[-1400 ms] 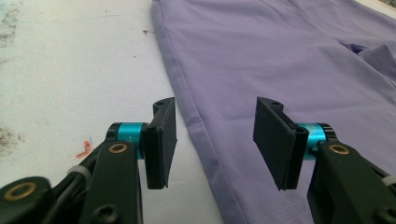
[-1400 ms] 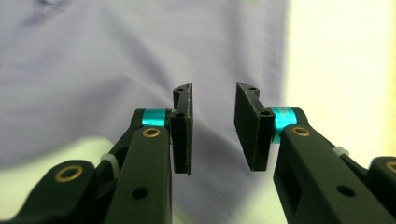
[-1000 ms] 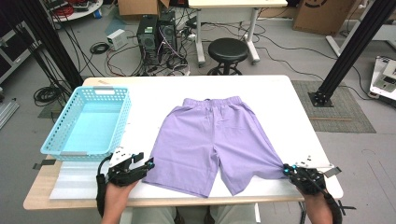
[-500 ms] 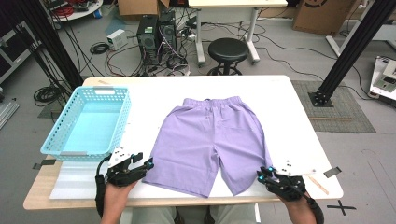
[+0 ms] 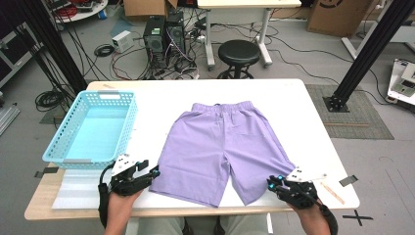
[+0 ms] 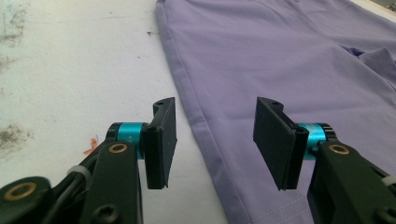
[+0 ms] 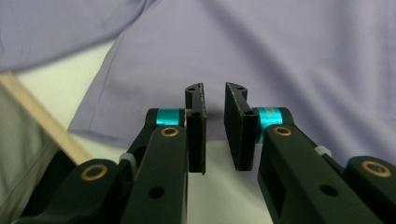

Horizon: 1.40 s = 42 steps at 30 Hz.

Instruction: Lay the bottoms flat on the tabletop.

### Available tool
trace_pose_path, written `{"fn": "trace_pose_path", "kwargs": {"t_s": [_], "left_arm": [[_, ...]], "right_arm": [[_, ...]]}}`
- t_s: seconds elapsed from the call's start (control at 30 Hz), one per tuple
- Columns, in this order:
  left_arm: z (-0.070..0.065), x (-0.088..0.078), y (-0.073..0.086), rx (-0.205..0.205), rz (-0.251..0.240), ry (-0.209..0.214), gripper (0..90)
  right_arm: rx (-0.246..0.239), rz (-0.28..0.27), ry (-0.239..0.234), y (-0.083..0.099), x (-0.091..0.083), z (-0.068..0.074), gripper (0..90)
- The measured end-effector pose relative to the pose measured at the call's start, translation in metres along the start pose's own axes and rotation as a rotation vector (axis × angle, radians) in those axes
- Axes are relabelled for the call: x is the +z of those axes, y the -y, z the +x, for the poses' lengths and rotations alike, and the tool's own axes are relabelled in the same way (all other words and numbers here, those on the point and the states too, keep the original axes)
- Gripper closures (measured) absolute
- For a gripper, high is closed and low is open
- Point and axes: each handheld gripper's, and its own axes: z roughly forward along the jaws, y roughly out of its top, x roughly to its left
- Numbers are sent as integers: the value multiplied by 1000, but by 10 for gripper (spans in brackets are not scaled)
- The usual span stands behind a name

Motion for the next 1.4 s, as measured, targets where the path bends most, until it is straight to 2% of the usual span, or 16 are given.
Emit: {"fn": "trace_pose_path", "kwargs": {"t_s": [0.1,0.23,0.3,0.33,0.4,0.43,0.5,0.73,0.77,0.83,0.9,1.0,1.13,1.2,1.27,1.4], "left_arm": [[0,0,0,6,3,-1,492],[0,0,0,0,-1,0,492],[1,0,0,-1,1,-3,491],[1,0,1,-4,2,-4,491],[0,0,1,0,1,-3,491],[0,1,1,-1,0,-3,492],[0,0,1,0,2,-3,492],[3,-3,0,0,-3,-9,492],[4,-3,1,-7,-6,-13,492],[4,-2,1,-11,-7,-11,492],[3,-2,1,-8,-4,-12,492],[2,-1,1,-11,-9,-11,491],[3,0,1,-13,-6,-10,491],[3,1,1,-12,0,-8,491],[2,2,2,-14,-1,-6,492],[2,1,5,-13,11,-2,496]], "right_arm": [[8,12,5,0,12,2,730],[-11,43,14,-4,25,1,720],[-15,48,11,-5,26,1,722],[-33,51,16,-5,26,1,736],[-62,54,18,-5,25,2,862],[-74,59,15,-5,25,3,893],[-93,67,35,-5,24,7,900],[-68,142,-28,-1,5,9,900],[-52,168,-91,3,-2,10,866],[-45,139,-85,4,-9,10,815],[-9,70,-77,3,-15,7,772],[12,7,-42,-2,-13,4,758],[7,23,-22,-5,1,7,757],[-4,33,-29,-6,17,15,745],[-39,59,-47,-6,26,23,737],[-75,53,-43,-6,27,31,743]]}}
